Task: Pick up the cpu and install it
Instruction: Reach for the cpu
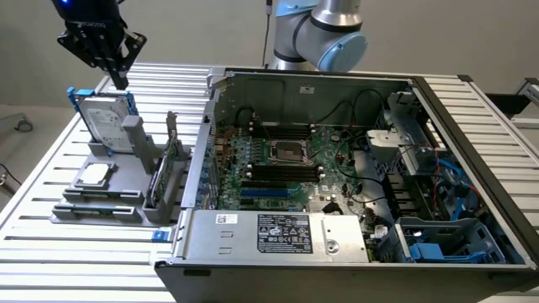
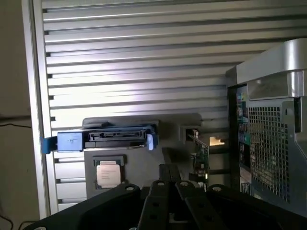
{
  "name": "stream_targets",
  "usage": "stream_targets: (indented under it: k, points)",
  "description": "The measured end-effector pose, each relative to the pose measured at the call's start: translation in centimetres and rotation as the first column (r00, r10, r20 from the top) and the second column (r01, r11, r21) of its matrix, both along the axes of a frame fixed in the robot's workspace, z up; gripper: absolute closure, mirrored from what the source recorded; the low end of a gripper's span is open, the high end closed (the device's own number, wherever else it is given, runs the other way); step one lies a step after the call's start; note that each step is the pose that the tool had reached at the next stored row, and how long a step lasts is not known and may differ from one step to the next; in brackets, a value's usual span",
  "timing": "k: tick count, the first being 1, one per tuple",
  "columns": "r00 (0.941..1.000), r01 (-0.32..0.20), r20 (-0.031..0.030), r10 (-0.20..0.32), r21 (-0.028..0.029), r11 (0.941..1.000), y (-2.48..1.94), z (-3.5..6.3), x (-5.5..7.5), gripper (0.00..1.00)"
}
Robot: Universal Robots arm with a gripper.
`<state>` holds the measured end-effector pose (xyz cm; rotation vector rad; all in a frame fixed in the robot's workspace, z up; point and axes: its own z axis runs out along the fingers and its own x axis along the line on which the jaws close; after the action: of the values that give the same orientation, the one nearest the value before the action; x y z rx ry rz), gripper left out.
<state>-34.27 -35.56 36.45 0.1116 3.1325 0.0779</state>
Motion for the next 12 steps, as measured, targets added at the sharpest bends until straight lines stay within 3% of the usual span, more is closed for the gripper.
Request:
stream_targets:
  k: [8, 12]
  points:
    - [1.0, 0.0, -0.0094, 0.0, -0.0001, 1.0, 0.6, -0.34, -3.6, 0.89]
    - [0.9998, 0.0, -0.021, 0.0, -0.0006, 1.0, 0.75, -0.51, -5.4, 0.89]
